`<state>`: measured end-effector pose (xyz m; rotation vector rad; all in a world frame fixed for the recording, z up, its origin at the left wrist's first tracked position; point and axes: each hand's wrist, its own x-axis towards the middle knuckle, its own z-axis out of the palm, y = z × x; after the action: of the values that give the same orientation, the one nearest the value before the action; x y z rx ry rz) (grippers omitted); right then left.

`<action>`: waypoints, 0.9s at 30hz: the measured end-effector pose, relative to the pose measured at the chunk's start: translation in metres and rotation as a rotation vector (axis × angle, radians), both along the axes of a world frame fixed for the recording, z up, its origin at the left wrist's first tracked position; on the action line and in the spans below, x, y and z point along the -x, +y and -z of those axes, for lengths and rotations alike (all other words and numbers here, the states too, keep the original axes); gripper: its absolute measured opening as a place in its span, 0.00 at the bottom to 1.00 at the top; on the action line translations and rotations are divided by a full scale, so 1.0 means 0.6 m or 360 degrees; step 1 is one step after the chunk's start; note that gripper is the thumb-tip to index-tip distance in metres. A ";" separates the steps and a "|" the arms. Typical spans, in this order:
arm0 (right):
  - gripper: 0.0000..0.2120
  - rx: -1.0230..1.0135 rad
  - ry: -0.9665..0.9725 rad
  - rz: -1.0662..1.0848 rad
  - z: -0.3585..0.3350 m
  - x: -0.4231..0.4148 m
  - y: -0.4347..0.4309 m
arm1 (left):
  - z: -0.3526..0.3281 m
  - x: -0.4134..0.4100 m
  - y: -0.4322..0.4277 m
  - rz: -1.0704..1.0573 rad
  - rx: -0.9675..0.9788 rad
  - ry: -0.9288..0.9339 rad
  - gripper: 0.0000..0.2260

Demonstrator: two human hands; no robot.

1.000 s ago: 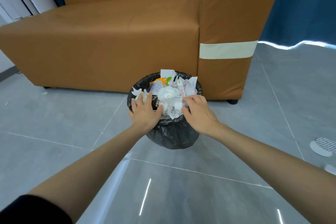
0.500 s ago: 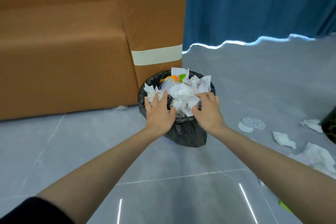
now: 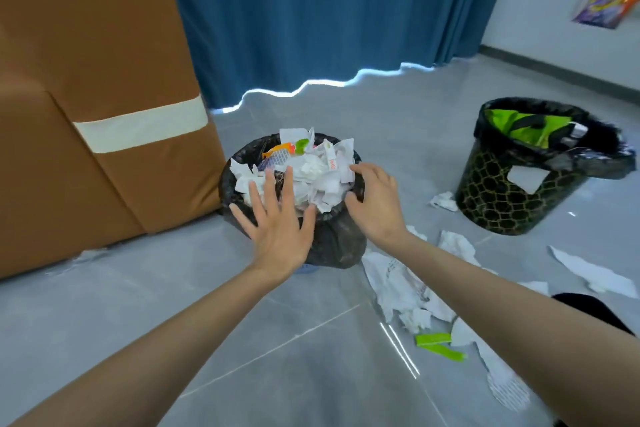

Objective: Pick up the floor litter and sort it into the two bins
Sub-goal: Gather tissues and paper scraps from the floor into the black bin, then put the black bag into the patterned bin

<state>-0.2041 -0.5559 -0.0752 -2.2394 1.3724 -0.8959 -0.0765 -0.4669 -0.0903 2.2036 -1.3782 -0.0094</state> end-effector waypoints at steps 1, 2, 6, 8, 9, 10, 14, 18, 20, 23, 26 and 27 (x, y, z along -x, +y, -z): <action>0.23 0.0010 -0.0024 0.0010 0.000 0.016 0.000 | -0.002 0.008 -0.002 0.0030 0.0062 -0.0077 0.28; 0.22 0.0001 -0.0053 0.0033 -0.001 0.031 0.002 | -0.005 0.014 -0.004 0.0079 0.0119 -0.0131 0.27; 0.19 -0.0081 -0.0019 0.0206 0.014 0.099 0.004 | -0.019 0.044 -0.016 0.0378 0.0329 -0.0276 0.25; 0.17 -0.0171 0.0035 0.0298 0.028 0.144 0.010 | -0.023 0.072 -0.026 0.0562 0.0369 -0.0274 0.26; 0.16 -0.0222 0.0069 0.0329 0.036 0.164 0.014 | -0.024 0.084 -0.030 0.0642 0.0362 -0.0246 0.26; 0.15 -0.0286 0.0116 0.0367 0.045 0.194 0.022 | -0.022 0.106 -0.036 0.0730 0.0344 -0.0210 0.26; 0.16 -0.0445 0.0271 0.0538 0.070 0.289 0.058 | -0.002 0.171 -0.051 0.1029 0.0222 -0.0175 0.24; 0.18 -0.0490 0.0430 0.0871 0.088 0.373 0.102 | 0.026 0.243 -0.059 0.1207 0.0082 -0.0048 0.22; 0.22 -0.0511 0.0436 0.1025 0.099 0.408 0.123 | 0.041 0.272 -0.058 0.1271 -0.0020 0.0043 0.22; 0.29 -0.0765 0.0434 0.1060 0.131 0.451 0.147 | 0.066 0.298 -0.054 0.1391 -0.0120 0.0102 0.22; 0.28 -0.1149 0.0534 0.0968 0.165 0.474 0.165 | 0.087 0.308 -0.054 0.1443 -0.0222 0.0087 0.23; 0.22 -0.1210 0.0622 0.0930 0.174 0.480 0.169 | 0.096 0.312 -0.056 0.1444 -0.0254 0.0105 0.23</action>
<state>-0.4920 -0.4544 -0.1793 -1.4758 2.1414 -0.0053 -0.2638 -0.5007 -0.1478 1.4831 -2.2632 -0.5211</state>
